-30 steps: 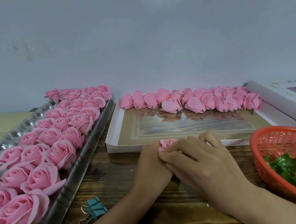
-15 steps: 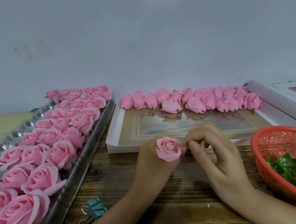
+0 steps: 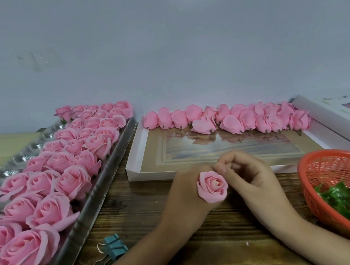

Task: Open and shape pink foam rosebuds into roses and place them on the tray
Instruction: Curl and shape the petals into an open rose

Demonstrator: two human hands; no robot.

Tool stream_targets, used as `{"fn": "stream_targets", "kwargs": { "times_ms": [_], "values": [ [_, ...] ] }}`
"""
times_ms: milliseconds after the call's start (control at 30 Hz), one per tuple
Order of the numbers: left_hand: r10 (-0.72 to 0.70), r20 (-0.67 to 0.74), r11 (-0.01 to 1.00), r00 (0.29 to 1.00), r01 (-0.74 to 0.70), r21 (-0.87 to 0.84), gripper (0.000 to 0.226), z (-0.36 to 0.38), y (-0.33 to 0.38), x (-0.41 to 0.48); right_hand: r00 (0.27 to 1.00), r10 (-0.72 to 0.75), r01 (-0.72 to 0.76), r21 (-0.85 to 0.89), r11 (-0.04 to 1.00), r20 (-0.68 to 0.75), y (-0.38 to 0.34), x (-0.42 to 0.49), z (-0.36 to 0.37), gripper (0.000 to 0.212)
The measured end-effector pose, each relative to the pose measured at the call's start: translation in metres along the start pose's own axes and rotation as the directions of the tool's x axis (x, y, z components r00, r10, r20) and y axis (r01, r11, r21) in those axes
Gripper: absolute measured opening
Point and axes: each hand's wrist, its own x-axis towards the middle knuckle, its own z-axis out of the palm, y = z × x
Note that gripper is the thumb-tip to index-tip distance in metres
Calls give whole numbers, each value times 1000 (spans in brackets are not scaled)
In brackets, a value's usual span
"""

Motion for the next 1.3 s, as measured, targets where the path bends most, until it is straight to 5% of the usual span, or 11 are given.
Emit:
{"fn": "stream_targets", "kwargs": {
  "times_ms": [267,567,833,1033,1300],
  "values": [
    [-68,46,998,997,68,1,7,-1,3,1,999,-33,34,33,999,-9,0,0,1,6],
    [-139,148,990,979,137,24,23,-1,5,2,998,-55,52,-100,994,-28,2,-2,1,7],
    [-113,-9,992,994,112,-62,13,-1,2,2,979,-144,127,-123,984,-145,-2,-3,-3,5],
    [-109,-15,989,994,107,-97,29,-1,-2,0,982,-188,184,-175,967,-4,-9,-5,4,7],
    [-92,-43,995,995,90,-49,31,1,-3,1,994,-112,109,-102,989,-17,-6,-3,2,10]
  ]
}}
